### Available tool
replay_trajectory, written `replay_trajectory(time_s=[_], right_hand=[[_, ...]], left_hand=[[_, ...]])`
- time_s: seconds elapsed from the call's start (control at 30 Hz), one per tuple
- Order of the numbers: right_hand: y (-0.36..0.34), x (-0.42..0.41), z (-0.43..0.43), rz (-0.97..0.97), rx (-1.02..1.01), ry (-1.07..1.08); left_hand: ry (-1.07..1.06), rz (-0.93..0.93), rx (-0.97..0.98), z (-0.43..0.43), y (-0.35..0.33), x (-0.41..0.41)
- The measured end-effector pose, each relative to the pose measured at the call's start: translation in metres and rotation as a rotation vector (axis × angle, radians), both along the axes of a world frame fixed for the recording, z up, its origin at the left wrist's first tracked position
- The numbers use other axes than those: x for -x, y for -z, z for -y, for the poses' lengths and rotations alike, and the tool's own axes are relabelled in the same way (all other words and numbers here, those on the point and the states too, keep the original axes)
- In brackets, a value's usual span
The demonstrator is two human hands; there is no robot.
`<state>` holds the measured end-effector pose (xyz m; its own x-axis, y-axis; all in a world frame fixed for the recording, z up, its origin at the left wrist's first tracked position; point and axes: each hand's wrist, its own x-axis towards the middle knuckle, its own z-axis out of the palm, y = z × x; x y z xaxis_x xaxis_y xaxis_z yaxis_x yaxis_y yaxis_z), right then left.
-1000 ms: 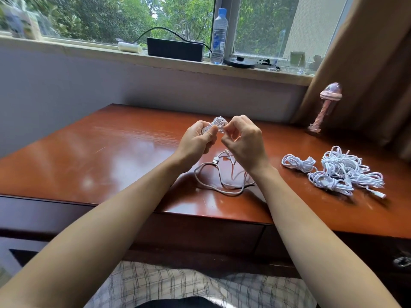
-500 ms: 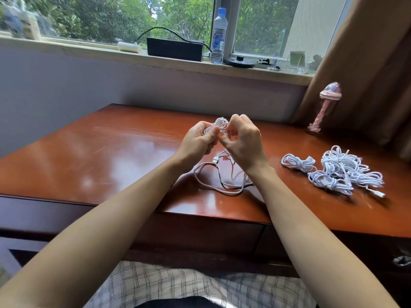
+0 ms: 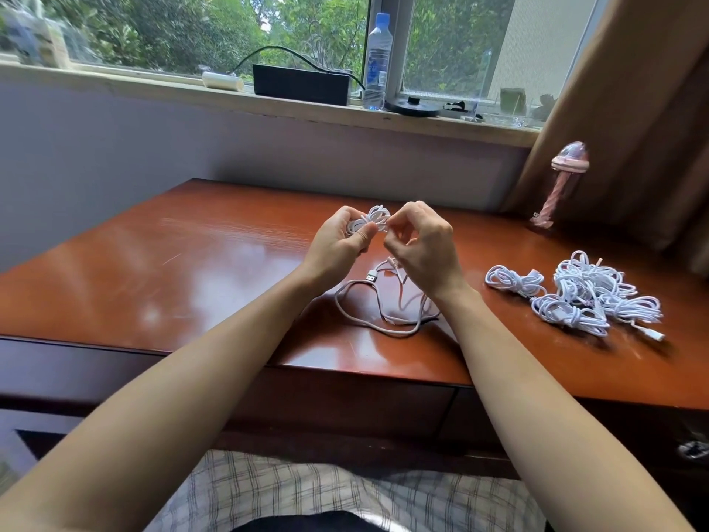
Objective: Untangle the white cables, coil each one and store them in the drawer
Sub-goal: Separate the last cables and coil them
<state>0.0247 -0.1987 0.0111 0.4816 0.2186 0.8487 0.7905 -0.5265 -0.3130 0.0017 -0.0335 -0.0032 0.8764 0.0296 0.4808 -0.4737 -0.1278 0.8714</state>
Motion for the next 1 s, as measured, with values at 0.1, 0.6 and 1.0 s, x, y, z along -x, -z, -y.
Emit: replay_trajectory(time_s=[0.1, 0.6, 1.0], right_hand=[[-0.0020, 0.0027, 0.0006, -0.036, -0.059, -0.028], [-0.0008, 0.0046, -0.0059, -0.024, -0.059, -0.021], [-0.0015, 0.0066, -0.0085, -0.022, -0.061, 0.019]], left_hand=[[0.017, -0.015, 0.019, 0.0014, -0.0004, 0.0001], [-0.167, 0.153, -0.164, 0.0034, 0.0034, -0.0007], [-0.154, 0.075, -0.036, 0.0061, -0.0010, -0.0010]])
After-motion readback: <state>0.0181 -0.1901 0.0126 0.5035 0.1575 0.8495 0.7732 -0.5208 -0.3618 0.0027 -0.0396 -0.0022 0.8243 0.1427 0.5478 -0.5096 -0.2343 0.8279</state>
